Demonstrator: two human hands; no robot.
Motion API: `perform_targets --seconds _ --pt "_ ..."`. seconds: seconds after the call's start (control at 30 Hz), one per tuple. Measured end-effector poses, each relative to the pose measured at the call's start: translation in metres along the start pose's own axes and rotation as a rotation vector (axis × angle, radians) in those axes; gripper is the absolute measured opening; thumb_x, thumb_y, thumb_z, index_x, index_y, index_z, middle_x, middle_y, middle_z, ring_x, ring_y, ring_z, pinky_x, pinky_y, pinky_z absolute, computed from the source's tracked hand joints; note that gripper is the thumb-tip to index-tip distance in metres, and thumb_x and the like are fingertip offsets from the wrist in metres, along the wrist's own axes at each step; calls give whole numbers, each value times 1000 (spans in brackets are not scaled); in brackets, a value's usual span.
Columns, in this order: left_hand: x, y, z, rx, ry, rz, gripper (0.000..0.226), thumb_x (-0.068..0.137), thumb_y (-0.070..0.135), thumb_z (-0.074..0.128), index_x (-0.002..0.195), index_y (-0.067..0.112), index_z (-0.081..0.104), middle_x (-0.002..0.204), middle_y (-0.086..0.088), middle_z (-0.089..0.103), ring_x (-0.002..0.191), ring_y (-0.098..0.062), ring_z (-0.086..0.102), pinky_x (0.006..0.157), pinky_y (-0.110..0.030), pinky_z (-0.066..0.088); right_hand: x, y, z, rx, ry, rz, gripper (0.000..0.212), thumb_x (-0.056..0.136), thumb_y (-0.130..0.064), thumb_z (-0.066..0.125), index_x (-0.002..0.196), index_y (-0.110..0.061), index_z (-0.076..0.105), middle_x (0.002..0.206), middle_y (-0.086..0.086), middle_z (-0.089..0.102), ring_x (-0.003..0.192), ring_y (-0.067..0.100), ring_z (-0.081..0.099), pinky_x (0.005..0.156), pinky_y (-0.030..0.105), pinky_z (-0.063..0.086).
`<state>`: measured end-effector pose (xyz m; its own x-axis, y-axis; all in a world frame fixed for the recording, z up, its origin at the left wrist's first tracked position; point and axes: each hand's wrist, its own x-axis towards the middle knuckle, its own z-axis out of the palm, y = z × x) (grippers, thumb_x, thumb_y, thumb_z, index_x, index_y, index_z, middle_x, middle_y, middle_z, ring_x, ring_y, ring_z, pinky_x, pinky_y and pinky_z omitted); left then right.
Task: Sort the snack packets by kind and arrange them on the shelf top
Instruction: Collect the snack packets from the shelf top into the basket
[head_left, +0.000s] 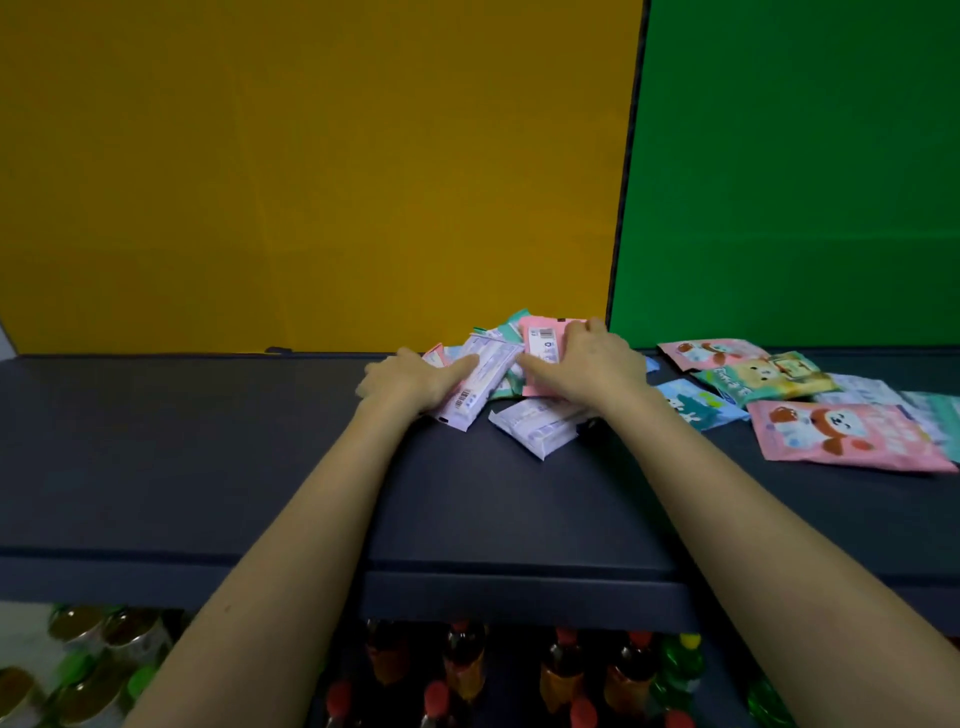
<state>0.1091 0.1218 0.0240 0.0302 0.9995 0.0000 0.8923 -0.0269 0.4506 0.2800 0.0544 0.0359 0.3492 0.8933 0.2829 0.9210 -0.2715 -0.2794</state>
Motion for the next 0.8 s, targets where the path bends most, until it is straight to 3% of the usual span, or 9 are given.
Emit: perform_targets --seconds 0.1,0.17,0.23,0.3,0.43,0.53,0.63,0.73,0.8 --pt "8 1 1 -84 -55 -13 91 77 70 49 139 7 31 144 -14 39 131 -31 35 98 -40 40 6 -6 13 -63 -16 31 83 78 -65 54 134 -7 35 137 11 35 123 33 42 79 39 41" --pt "10 -3 -5 -164 -91 -6 75 80 55 58 133 6 37 135 -13 45 117 -29 44 76 -32 45 8 -6 17 -64 -6 29 77 80 -55 59 134 -6 33 138 12 34 121 34 43 76 37 38" --pt "11 -9 -11 -203 -107 -5 61 78 41 64 122 5 41 122 -13 49 96 -26 47 54 -27 37 10 -5 18 -50 -2 22 72 80 -45 62 133 -5 33 134 13 36 118 35 46 73 36 35" --pt "9 -12 -12 -155 -86 11 54 79 31 63 120 4 41 115 -13 50 95 -26 47 58 -27 37 9 -3 17 -33 -2 19 69 79 -38 64 131 -4 33 131 14 37 116 36 47 72 36 36" --pt "1 -13 -15 -105 -48 63 47 86 20 54 126 3 38 126 -18 48 116 -33 46 77 -32 37 7 7 11 147 36 31 66 88 -42 53 137 -4 31 130 19 40 116 36 46 85 38 41" --pt "-7 -21 -24 -282 16 102 44 86 17 53 127 5 41 116 -16 51 102 -31 51 74 -31 37 -4 14 -11 499 61 60 57 90 -36 48 138 -9 35 121 14 48 102 29 54 75 34 44" --pt "-28 -36 -35 -649 66 74 41 85 9 50 126 7 44 96 -11 54 82 -27 52 71 -35 43 -30 12 -33 1120 -155 130 35 87 -21 43 121 -12 43 102 13 50 79 21 50 59 28 40" --pt "-65 -59 -48 -1041 35 23 37 84 -4 45 119 6 50 87 -11 59 73 -23 61 62 -32 55 -61 1 -43 1624 -397 173 28 87 -17 38 112 -10 49 106 15 55 98 25 52 88 40 43" --pt "-93 -80 -54 -1180 66 -5 23 85 -6 45 102 5 57 78 -9 64 56 -15 66 47 -22 54 -79 -15 -43 1801 -526 210 27 89 -17 38 107 -6 53 110 17 58 103 28 53 93 40 42"
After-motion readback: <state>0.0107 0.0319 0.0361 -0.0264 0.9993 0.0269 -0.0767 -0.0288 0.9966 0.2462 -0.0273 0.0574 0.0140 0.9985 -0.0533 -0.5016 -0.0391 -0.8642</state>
